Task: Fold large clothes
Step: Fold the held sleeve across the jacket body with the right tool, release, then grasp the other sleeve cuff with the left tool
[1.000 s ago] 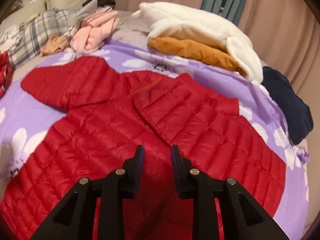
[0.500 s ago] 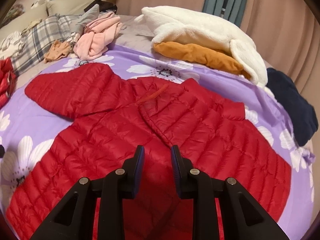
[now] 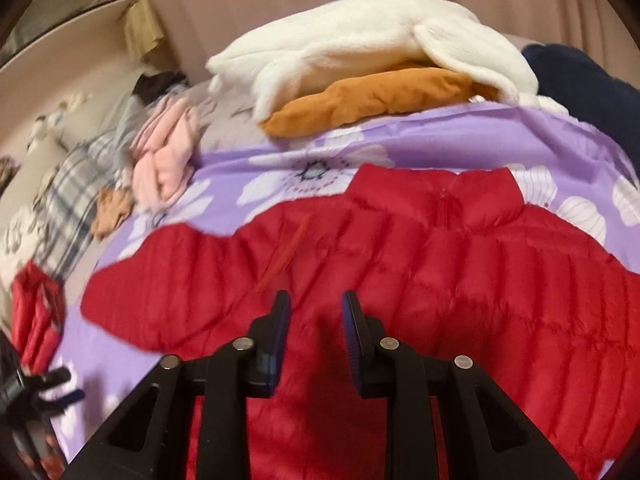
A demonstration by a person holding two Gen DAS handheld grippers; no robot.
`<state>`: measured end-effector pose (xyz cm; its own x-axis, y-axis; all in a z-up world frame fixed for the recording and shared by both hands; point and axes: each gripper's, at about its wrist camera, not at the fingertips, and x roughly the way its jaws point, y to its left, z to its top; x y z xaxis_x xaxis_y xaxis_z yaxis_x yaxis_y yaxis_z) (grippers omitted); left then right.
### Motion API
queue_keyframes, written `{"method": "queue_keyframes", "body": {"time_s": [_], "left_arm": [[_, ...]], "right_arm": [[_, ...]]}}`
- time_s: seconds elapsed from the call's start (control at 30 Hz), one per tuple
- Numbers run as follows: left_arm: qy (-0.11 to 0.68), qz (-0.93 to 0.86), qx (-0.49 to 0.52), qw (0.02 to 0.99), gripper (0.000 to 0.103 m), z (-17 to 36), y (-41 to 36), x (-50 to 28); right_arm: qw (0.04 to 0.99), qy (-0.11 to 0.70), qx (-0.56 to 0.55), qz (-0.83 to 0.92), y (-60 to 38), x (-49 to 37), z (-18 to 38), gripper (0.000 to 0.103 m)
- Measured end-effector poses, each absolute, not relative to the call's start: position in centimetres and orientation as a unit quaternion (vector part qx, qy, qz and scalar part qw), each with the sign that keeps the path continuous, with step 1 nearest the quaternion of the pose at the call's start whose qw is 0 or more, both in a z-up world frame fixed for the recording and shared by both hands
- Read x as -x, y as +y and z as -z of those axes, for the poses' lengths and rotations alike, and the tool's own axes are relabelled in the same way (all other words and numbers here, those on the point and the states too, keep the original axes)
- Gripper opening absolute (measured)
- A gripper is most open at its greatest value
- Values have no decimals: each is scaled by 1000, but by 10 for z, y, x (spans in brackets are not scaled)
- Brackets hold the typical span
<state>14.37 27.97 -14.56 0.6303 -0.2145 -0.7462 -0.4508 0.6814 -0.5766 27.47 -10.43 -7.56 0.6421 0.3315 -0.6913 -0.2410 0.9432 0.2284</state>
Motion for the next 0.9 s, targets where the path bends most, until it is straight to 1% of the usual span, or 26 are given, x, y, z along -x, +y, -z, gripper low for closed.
{"method": "queue_keyframes", "body": {"time_s": [0.1,0.2,0.33,0.4,0.5,0.63,0.7,0.9], "left_arm": [[419,-70,409,807,102,152,290,-155],[401,-54,448,797,102,161,300,-161],[371,-41,509,776,103,174,318,-160],[355,-44,526,771,103,176,328,-159],[332,-37,553,763,103,179,343,-161],[297,-42,604,738,103,192,368,-167],[286,-47,631,720,103,201,380,-175],[278,-58,654,701,103,203,402,-207]], "right_arm": [[902,400,-65,-149,-98,-295,85,25],[898,408,-63,-149,-86,-307,99,25],[881,451,-6,-142,-65,-312,133,25],[882,450,25,-141,-58,-307,139,25],[883,444,10,-149,-62,-299,122,25],[890,412,-36,-192,-78,-269,92,25],[892,401,-36,-205,-84,-251,83,25],[894,383,-40,-228,-99,-215,70,25]]}}
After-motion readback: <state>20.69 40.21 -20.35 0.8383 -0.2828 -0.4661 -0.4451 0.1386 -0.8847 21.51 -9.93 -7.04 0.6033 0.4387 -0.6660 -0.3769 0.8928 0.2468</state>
